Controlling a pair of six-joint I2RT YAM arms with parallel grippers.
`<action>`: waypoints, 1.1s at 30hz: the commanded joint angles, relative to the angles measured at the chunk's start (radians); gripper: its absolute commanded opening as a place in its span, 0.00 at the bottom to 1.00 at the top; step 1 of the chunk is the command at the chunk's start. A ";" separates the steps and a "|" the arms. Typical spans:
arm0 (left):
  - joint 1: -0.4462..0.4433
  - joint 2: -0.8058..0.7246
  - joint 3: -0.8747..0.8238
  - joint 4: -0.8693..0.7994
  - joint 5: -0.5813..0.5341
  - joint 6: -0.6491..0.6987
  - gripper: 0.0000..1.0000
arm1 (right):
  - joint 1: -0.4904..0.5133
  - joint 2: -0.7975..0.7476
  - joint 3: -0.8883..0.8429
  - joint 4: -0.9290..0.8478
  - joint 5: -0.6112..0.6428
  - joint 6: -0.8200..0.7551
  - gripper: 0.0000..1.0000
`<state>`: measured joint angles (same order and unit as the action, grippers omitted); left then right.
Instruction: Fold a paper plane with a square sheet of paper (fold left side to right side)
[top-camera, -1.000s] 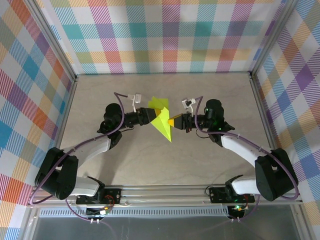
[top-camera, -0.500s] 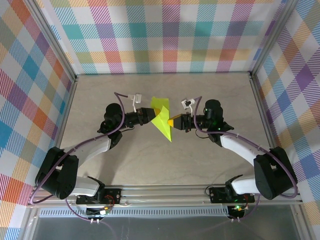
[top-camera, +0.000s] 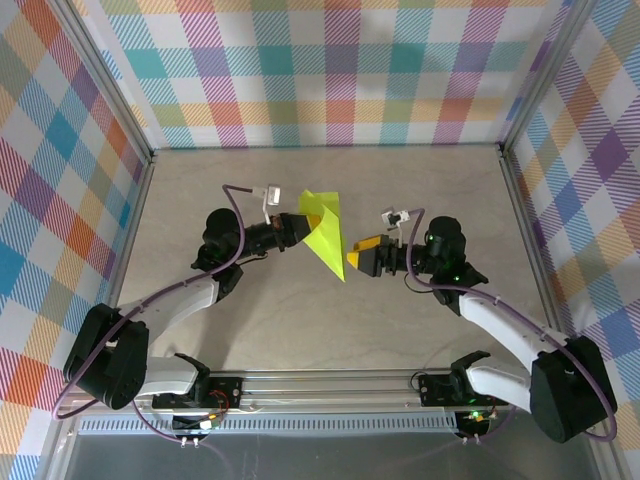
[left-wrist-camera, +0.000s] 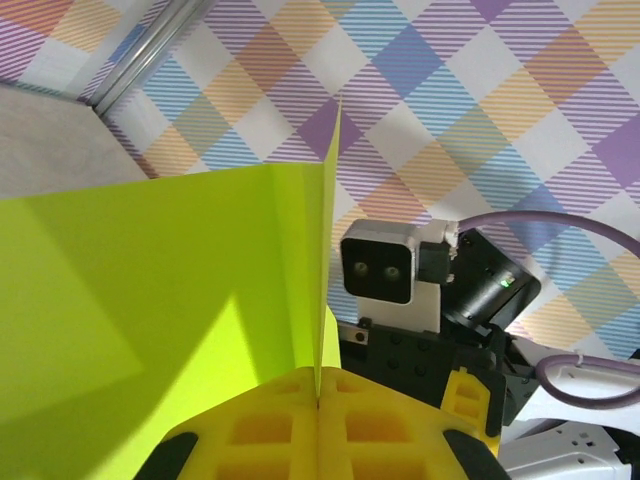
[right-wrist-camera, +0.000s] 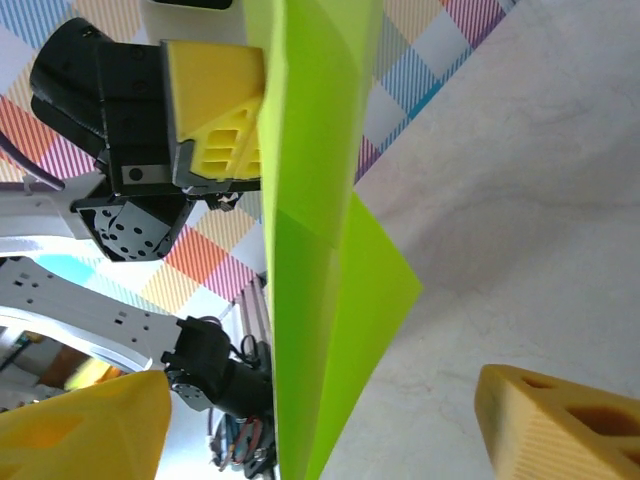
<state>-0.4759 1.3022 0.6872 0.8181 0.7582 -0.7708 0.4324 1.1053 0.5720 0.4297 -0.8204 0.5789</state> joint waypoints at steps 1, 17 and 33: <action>-0.022 -0.015 0.020 0.061 0.012 0.004 0.02 | 0.001 0.028 -0.016 0.080 -0.052 0.055 0.82; -0.058 0.021 0.049 0.067 0.044 0.005 0.02 | 0.028 0.124 0.071 0.224 -0.080 0.091 0.45; -0.038 -0.233 0.119 -0.631 -0.267 0.425 0.60 | 0.031 0.002 0.178 -0.359 0.139 -0.204 0.04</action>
<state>-0.5213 1.1595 0.7471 0.4381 0.6460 -0.5335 0.4564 1.1393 0.6842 0.2928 -0.7803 0.5167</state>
